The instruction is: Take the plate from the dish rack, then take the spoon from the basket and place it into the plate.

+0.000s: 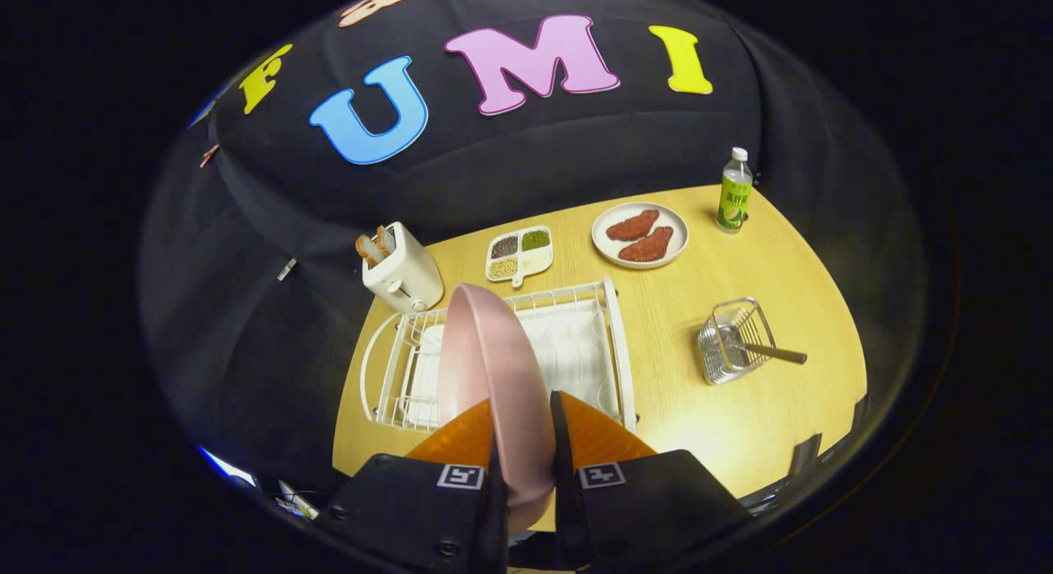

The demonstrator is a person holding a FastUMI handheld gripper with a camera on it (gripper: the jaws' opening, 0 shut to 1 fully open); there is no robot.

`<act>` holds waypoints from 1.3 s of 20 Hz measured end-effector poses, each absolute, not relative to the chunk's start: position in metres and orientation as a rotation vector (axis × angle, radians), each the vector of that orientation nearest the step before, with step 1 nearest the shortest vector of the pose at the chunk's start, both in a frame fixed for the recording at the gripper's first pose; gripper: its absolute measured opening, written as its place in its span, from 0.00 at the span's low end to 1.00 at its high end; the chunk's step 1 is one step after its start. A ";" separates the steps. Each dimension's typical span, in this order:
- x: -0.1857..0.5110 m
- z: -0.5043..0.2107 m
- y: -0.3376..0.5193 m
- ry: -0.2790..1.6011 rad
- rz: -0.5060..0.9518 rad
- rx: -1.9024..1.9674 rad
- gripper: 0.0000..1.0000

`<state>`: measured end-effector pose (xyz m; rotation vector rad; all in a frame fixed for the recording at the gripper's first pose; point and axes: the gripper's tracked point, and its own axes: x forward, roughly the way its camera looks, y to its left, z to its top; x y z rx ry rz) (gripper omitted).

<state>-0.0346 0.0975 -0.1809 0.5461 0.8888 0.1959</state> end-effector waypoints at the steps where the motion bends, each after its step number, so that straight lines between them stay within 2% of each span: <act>1: -0.048 -0.189 0.094 0.914 0.207 0.565 0.27; 10: -0.168 -0.276 0.104 1.132 0.244 0.792 0.27; 22: -0.163 -0.357 0.154 1.212 0.298 0.802 0.27; 25: -0.158 -0.361 0.157 1.221 0.279 0.809 0.28; 26: -0.159 -0.367 0.154 1.232 0.258 0.781 0.32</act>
